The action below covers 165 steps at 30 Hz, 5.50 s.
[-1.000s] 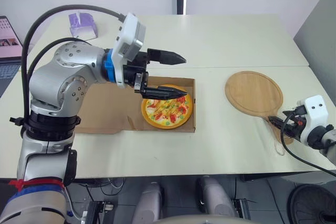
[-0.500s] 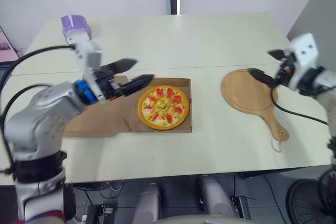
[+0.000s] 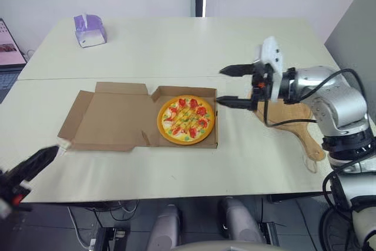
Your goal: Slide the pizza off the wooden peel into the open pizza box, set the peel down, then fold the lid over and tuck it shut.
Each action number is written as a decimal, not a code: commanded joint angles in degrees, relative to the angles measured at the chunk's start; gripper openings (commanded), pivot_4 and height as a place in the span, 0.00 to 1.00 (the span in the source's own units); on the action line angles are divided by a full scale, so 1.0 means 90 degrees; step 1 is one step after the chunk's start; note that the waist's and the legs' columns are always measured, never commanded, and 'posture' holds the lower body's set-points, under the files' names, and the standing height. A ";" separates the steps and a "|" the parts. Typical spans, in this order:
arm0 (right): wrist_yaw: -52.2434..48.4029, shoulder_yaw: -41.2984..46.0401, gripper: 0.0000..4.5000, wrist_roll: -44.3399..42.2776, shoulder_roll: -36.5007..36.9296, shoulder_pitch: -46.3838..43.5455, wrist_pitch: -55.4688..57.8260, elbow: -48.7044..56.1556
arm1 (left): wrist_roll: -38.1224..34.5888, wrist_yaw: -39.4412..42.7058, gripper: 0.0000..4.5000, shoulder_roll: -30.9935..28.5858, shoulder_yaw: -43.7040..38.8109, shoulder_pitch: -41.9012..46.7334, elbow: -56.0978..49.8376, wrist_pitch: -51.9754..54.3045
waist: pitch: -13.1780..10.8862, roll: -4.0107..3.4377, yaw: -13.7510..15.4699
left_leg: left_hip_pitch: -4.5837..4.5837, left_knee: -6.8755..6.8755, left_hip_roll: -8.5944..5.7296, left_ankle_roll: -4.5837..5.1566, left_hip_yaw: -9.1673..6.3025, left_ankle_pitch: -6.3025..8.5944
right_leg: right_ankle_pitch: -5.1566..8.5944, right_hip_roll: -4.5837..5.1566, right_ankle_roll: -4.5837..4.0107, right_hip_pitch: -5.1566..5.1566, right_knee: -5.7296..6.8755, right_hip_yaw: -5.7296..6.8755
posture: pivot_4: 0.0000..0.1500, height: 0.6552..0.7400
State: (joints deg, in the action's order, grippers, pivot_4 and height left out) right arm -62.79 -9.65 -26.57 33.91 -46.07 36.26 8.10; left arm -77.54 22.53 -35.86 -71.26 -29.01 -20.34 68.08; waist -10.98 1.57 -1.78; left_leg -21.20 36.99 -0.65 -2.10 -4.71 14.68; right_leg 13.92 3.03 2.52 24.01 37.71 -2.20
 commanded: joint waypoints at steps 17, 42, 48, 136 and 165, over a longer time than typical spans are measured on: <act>-0.0201 -0.0060 0.99 -0.0684 0.0285 -0.0151 0.0743 0.1607 | -0.0983 -0.0940 1.00 0.0830 0.1045 0.0016 0.0571 -0.1272 | 0.0027 0.0045 0.0012 | 0.0020 -0.0006 0.0023 -0.0013 0.0011 0.0010 | 0.0021 -0.0010 -0.0001 -0.0010 -0.0007 0.0002 | 1.00 1.00; -0.0053 -0.0050 0.99 -0.0674 0.0428 -0.0269 0.0777 0.1678 | -0.1009 -0.2210 1.00 0.0700 0.2606 0.1998 0.2356 -0.1792 | 0.0029 0.0045 0.0037 | 0.0025 -0.0006 0.0019 -0.0018 0.0007 0.0013 | -0.0009 -0.0025 0.0007 -0.0023 -0.0018 0.0003 | 1.00 1.00; -0.0015 -0.0043 0.99 -0.0684 0.0459 -0.0252 0.0791 0.1727 | -0.0808 -0.2095 1.00 0.0578 0.2811 0.2263 0.2650 -0.1680 | 0.0031 0.0036 0.0041 | 0.0028 -0.0008 0.0020 -0.0019 0.0003 0.0013 | 0.0002 -0.0024 0.0028 -0.0028 -0.0022 0.0005 | 1.00 1.00; 0.0453 0.0267 1.00 0.1723 0.0486 -0.0216 -0.2353 -0.2677 | 0.6761 -0.2108 0.00 0.1198 0.6737 0.6129 0.0727 -0.4291 | 0.0016 0.0038 0.0026 | -0.0072 -0.0008 -0.0033 -0.0039 -0.0007 0.0023 | -0.0049 -0.0009 0.0052 0.0026 -0.0090 0.0004 | 1.00 1.00; -0.0027 -0.0258 0.01 0.3129 -0.0070 0.0023 -0.4509 -0.4756 | 0.7111 -0.1229 0.00 0.1470 0.6926 0.6972 0.1952 -0.5017 | 0.0016 0.0038 0.0030 | -0.0072 0.0001 -0.0062 -0.0040 -0.0009 0.0022 | -0.0062 0.0012 0.0073 0.0021 -0.0086 -0.0002 | 1.00 1.00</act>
State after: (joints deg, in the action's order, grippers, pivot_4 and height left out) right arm -61.84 -12.90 3.16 32.85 -46.58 -5.70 -38.63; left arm -14.13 10.80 -22.66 -9.19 31.91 -2.26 25.17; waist -10.84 1.91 -1.51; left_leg -21.84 36.99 -1.21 -2.46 -4.78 14.88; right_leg 13.35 3.13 3.18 24.19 36.95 -2.22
